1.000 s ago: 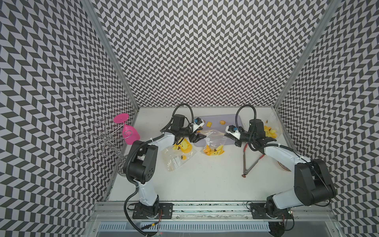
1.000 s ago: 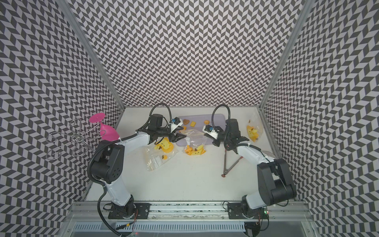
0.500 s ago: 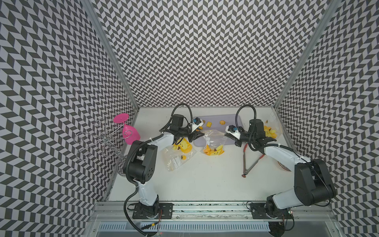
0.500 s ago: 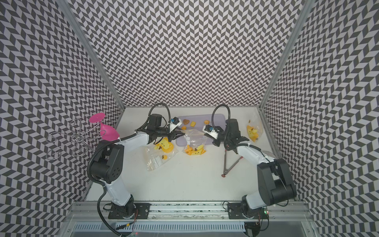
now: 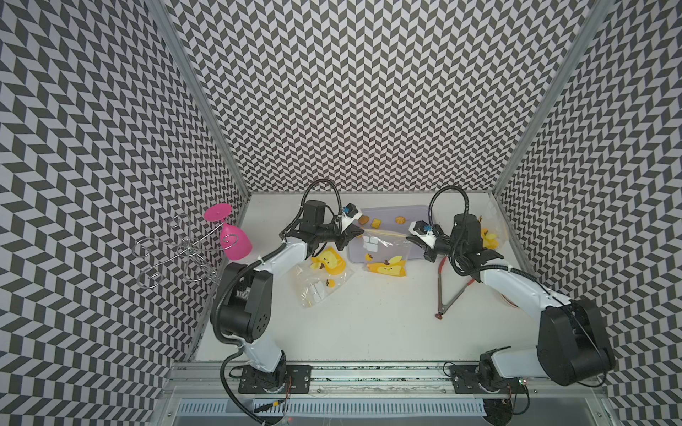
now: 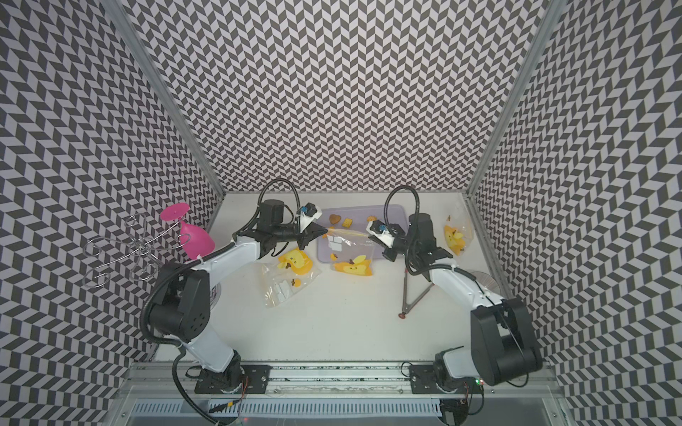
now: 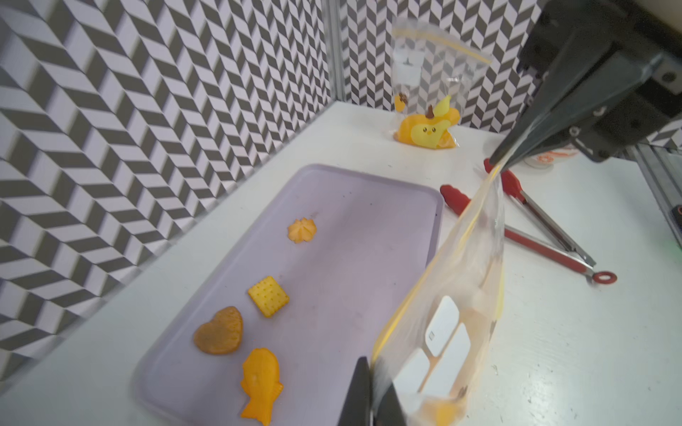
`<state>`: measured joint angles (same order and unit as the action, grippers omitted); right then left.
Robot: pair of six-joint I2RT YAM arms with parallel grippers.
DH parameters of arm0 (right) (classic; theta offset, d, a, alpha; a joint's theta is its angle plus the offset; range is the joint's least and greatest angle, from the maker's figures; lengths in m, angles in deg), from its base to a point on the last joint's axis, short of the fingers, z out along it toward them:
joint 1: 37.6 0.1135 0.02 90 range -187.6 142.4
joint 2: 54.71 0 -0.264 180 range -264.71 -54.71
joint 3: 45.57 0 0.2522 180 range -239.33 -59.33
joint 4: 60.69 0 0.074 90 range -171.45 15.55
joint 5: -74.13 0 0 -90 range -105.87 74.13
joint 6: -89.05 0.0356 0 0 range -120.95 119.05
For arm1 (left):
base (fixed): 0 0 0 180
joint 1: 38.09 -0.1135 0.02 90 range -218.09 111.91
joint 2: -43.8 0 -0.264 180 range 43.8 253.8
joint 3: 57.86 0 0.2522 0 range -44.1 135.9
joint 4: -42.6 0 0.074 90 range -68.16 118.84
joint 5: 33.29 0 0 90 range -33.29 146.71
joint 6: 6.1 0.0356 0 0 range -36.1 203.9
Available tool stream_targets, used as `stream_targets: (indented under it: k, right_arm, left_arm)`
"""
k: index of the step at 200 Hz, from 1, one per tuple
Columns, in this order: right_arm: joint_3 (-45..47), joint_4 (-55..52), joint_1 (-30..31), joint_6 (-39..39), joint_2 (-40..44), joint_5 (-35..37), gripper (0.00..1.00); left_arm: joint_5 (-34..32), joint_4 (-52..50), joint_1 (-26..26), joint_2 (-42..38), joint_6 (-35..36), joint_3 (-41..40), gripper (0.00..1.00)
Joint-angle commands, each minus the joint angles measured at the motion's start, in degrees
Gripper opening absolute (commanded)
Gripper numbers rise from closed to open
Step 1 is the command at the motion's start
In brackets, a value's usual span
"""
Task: Put the cookies into a resealable bag to prevent moisture
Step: Close the ziploc bag at the center of the board.
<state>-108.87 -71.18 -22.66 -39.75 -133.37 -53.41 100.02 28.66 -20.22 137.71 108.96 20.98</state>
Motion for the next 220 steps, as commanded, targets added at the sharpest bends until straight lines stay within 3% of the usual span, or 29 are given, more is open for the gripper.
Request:
stream_targets:
  k: [1, 56, 101, 128, 156, 164, 184, 220]
  right_arm:
    - [-0.21, -0.63, 1.28, 6.57, 4.26, 4.97, 0.0]
    - [-2.86, -18.4, 2.52, 21.98, 7.61, 7.8, 0.0]
    - [-0.65, -27.92, 4.22, 24.78, 7.91, 6.27, 0.0]
    - [-0.23, -27.61, 4.22, 22.21, 7.85, 5.7, 0.28]
    - [-2.35, -29.85, 4.3, 19.64, 7.55, 2.95, 0.77]
    - [-2.61, -30.74, 4.51, 18.82, 7.55, 3.11, 0.87]
    - [-4.78, -33.55, 4.84, 16.56, 6.65, 5.74, 0.9]
    - [-15.42, -45.67, 4.84, 8.79, -1.6, 8.32, 0.8]
  left_arm:
    - [-7.03, -1.2, -0.89, -6.26, -3.3, 0.9, 0.0]
    - [-11.77, -11.79, 1.76, -13.5, -5.65, -2.45, 0.0]
    - [-10.31, -10.7, 7.89, -18.74, -4.63, -11.91, 0.0]
    - [-9.38, -9.48, 7.9, -16.6, -4.38, -12.51, 0.0]
    - [-7.36, -10.33, 7.94, -14.17, -2.94, -10.07, 0.0]
    - [-7.36, -10.04, 7.93, -14.0, -2.7, -9.89, 0.0]
    - [-7.49, -9.09, 7.91, -14.1, -1.88, -9.97, 0.0]
    - [-8.84, -9.44, 7.95, -13.06, -0.61, -8.97, 0.0]
